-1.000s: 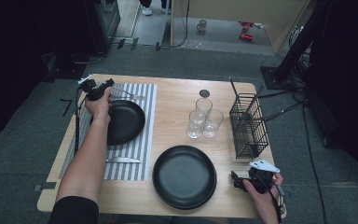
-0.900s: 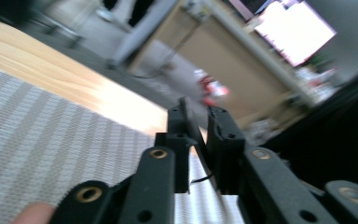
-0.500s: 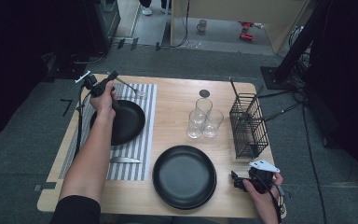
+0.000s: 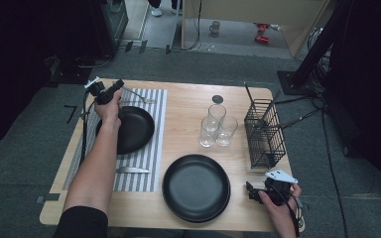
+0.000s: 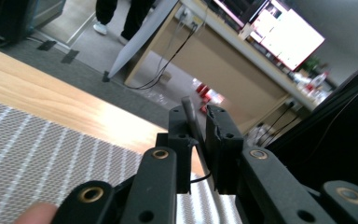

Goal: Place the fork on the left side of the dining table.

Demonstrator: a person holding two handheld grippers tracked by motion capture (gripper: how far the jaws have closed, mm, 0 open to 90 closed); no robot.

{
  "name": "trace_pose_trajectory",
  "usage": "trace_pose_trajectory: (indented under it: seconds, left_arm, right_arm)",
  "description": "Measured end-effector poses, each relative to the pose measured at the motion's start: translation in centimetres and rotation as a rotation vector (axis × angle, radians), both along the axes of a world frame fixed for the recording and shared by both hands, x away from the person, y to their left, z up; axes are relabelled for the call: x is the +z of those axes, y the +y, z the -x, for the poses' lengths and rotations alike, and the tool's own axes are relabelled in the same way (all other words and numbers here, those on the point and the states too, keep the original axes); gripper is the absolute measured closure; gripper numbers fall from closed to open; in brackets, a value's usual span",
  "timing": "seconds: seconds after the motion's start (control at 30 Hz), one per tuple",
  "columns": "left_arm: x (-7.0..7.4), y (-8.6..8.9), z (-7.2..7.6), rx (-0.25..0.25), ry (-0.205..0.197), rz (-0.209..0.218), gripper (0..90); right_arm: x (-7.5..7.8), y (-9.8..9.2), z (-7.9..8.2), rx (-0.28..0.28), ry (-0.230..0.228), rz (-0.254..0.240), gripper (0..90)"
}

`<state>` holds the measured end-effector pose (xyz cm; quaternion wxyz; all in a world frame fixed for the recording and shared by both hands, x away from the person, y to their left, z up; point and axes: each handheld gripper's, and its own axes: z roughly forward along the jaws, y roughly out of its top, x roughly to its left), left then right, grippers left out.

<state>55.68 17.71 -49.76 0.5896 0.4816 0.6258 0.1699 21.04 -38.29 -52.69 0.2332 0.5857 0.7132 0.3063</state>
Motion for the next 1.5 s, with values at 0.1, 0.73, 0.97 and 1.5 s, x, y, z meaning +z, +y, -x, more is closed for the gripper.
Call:
trace_pose_trajectory:
  seconds: [0.1,0.73,0.97,1.5]
  left_arm:
    - [-0.1,0.4,0.0,0.012,0.03,-0.033,75.1]
    - [-0.7,2.0,0.4,0.038,0.188,-0.125,56.5]
    - [-0.6,2.3,0.4,0.041,0.227,-0.104,49.1]
    - [0.1,3.5,0.7,0.058,0.225,-0.135,47.8]
  right_arm:
    - [0.0,0.0,0.0,0.0,0.0,0.0,0.0]
    - [0.0,0.0,0.0,0.001,-0.002,0.0,0.1]
    - [0.0,0.0,0.0,0.001,-0.003,0.0,0.2]
    - [0.0,0.0,0.0,0.001,-0.003,0.0,0.1]
